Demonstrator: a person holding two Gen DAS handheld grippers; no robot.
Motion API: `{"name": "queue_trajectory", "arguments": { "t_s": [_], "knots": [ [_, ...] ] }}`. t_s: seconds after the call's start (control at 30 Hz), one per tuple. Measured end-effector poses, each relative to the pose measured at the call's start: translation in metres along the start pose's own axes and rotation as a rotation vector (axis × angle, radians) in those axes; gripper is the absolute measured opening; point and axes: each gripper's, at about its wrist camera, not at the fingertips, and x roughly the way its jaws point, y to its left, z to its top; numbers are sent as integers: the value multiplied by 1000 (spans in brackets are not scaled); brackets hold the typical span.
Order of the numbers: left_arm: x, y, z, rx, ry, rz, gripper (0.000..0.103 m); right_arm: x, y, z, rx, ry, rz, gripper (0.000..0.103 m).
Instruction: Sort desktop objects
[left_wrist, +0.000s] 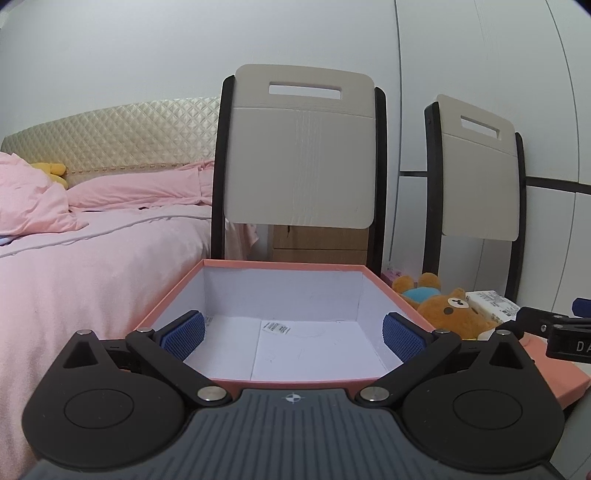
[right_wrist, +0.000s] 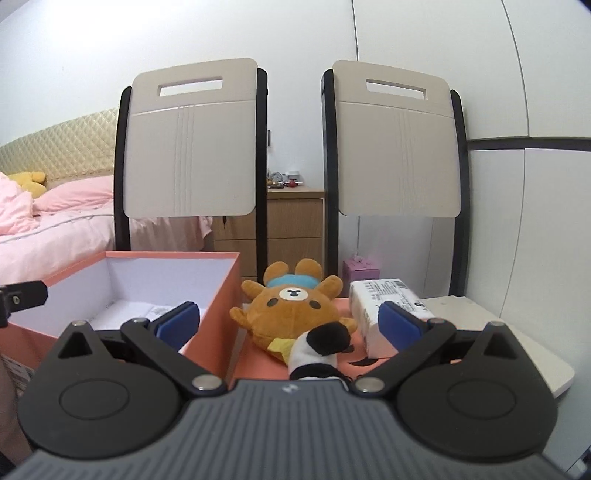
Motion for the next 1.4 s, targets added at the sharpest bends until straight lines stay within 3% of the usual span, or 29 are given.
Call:
{"name": "queue_trajectory", "arguments": {
  "t_s": [0.13,0.23,0.77,1.4],
  "knots": [
    [-3,4,0,-41,-20,-3,103,4,-7,5,79,50,33,103],
    [-1,4,0,-35,15,-24,103,6,-8,4,75,82,93,103],
    [1,6,1,-37,52,-24,103,7,-2,3,47,109,106,103],
    [-6,-3,-2,-12,-5,-25,103,3,-10,6,63,105,129,103]
  ]
}}
